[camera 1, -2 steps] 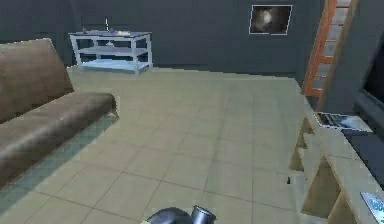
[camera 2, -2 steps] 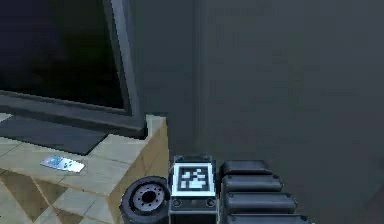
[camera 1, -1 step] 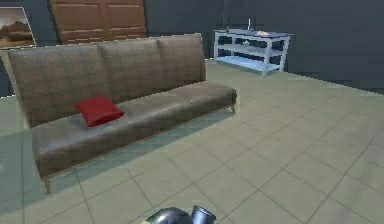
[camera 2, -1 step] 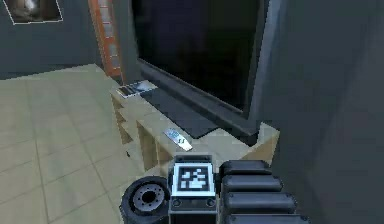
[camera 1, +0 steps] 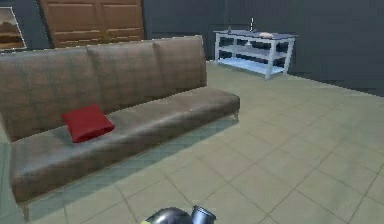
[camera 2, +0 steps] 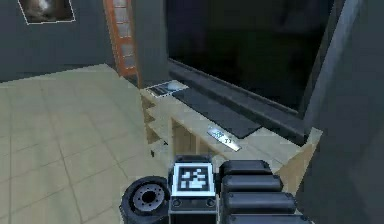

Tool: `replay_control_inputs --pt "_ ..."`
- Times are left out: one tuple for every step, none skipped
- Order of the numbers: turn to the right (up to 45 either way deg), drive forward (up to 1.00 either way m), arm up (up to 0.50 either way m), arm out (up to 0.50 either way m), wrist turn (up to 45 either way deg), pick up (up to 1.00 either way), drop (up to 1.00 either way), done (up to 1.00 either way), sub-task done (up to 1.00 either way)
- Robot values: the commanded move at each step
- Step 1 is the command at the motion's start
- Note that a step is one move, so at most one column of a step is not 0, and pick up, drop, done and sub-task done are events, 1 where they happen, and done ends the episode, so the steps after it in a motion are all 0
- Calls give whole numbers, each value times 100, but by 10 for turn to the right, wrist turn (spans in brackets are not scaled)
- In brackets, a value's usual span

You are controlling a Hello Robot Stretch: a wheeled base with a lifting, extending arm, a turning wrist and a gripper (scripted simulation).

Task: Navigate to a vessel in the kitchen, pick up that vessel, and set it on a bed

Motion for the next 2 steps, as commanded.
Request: replay_control_inputs --pt "450 0 0 0 0 0 0 0 0" --pt "60 0 0 0 0 0 0 0 0"
